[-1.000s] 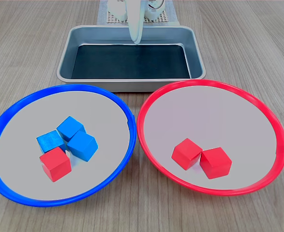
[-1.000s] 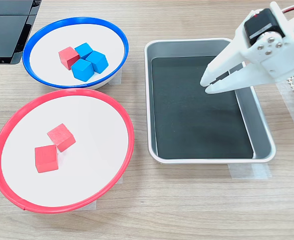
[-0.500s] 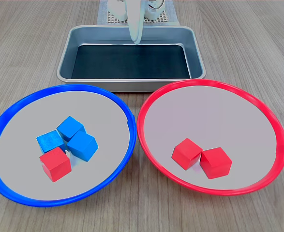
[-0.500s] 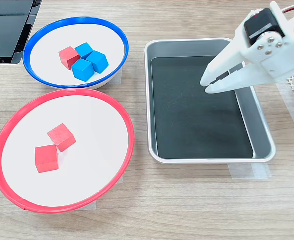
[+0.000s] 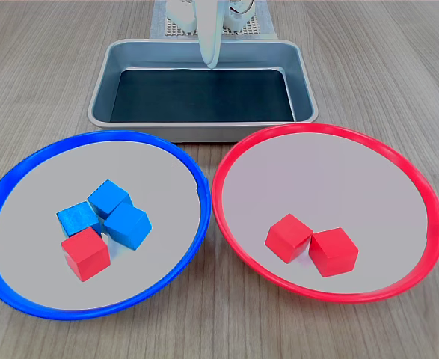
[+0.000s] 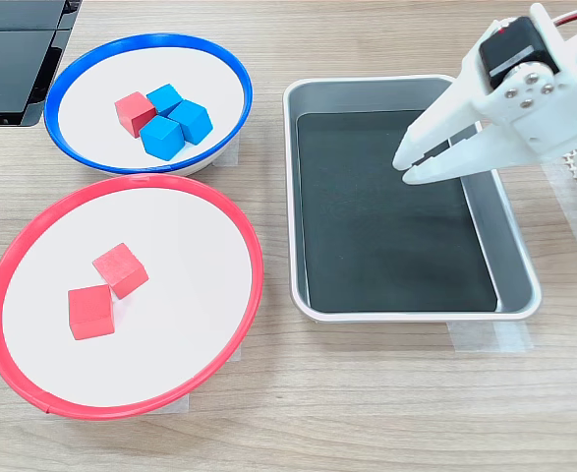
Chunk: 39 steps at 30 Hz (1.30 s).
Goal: Relocate any red block in the blue dish to the red dish, correcting any misplacement.
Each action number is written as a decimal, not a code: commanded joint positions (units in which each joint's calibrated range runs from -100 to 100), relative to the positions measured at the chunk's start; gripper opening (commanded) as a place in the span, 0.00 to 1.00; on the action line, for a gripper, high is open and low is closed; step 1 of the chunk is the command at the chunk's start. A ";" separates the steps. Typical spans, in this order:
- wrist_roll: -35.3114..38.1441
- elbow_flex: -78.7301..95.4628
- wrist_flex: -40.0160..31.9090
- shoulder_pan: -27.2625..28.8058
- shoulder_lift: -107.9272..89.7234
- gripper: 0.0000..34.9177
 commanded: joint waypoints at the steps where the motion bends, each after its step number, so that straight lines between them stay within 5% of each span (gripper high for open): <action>1: 0.05 -0.28 -0.26 0.13 0.00 0.01; 19: 0.05 -0.28 -0.26 0.13 0.00 0.06; 39: 2.69 -9.66 -4.39 2.01 10.23 0.01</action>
